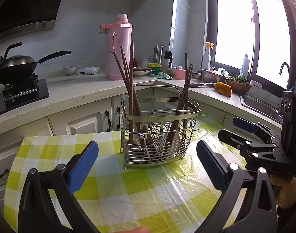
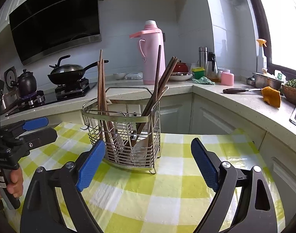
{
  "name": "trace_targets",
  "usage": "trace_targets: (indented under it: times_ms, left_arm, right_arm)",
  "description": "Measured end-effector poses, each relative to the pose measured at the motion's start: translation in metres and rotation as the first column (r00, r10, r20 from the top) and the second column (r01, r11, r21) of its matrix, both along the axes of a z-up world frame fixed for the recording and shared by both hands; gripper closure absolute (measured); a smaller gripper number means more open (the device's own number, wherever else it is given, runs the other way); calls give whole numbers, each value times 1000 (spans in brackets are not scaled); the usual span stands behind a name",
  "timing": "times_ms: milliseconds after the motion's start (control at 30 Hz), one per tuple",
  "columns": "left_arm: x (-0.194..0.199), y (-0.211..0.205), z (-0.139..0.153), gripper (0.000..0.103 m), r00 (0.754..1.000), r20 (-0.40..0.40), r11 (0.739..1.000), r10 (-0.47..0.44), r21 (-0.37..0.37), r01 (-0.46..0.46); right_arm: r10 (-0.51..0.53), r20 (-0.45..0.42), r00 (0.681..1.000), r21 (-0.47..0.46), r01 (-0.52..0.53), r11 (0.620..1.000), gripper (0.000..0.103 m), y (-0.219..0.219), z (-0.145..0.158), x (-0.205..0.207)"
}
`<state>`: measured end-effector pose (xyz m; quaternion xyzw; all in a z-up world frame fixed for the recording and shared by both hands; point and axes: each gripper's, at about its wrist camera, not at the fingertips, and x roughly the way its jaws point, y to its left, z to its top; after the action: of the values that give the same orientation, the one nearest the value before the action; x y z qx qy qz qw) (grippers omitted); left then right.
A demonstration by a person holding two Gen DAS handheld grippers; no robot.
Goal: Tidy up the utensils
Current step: 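Pull both open tools back from the filled wire holder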
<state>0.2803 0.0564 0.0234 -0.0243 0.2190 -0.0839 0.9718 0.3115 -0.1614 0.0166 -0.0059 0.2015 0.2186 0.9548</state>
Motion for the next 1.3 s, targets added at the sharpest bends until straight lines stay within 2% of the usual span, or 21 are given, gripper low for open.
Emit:
trace_targets:
  times_ms: [1300]
  left_arm:
    - [-2, 1, -2, 5, 1000, -7, 1000, -2, 4, 2]
  right_arm:
    - [10, 9, 1000, -3, -10, 1000, 19, 1, 2, -3]
